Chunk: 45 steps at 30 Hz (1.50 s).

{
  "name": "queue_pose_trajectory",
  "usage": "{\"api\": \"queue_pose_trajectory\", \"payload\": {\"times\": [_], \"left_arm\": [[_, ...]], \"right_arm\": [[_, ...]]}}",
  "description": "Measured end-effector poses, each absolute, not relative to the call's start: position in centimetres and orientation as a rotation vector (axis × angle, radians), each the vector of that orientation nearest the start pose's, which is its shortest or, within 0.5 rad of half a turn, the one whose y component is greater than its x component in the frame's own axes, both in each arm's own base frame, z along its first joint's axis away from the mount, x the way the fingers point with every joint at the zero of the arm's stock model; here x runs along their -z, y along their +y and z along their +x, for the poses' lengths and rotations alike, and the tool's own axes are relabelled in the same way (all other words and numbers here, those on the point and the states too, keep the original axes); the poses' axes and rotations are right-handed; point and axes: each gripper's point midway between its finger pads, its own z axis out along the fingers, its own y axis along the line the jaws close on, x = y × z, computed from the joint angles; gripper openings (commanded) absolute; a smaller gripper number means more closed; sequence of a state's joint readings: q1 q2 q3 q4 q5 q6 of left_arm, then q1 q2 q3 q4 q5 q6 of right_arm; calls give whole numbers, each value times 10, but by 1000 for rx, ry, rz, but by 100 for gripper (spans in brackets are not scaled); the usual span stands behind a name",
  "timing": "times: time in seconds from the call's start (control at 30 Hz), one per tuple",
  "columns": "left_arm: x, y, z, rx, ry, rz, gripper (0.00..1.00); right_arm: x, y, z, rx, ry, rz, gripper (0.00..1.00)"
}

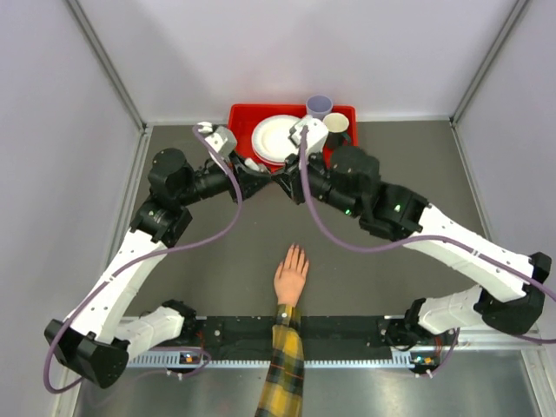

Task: Paint the nails

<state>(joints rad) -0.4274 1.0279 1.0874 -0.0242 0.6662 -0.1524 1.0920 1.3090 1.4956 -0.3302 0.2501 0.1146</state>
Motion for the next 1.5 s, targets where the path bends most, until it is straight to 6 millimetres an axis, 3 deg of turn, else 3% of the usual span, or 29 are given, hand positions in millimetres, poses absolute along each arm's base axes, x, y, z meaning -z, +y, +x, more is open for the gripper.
{"api": "queue_pose_trajectory", "payload": {"times": [0.07,0.23,0.33,0.47,0.63,0.8,1.07,1.3,1.5], "left_arm": [[-378,-251,241,1050,1411,858,0],[-381,-263,176,1372,1285,1112,0],[-384,-261,159,1434,1245,1181,0],[-384,-259,149,1481,1236,1221,0],[-384,-258,145,1502,1235,1237,0],[-382,-259,150,1483,1250,1216,0],[-368,-262,179,1358,1376,1110,0],[-360,-261,184,1335,1417,1091,0],[-358,-260,185,1338,1430,1088,0]], "right_arm": [[-399,347,230,-743,1641,-716,38],[-422,333,214,-957,1543,-874,39],[-431,340,192,-1081,1481,-977,36],[-435,353,165,-1248,1420,-1098,40],[-430,364,153,-1375,1415,-1158,41],[-427,370,155,-1406,1444,-1151,43],[-427,374,174,-1322,1495,-1055,40],[-421,381,179,-1245,1522,-1047,37],[-423,387,183,-1161,1512,-1054,28]]}}
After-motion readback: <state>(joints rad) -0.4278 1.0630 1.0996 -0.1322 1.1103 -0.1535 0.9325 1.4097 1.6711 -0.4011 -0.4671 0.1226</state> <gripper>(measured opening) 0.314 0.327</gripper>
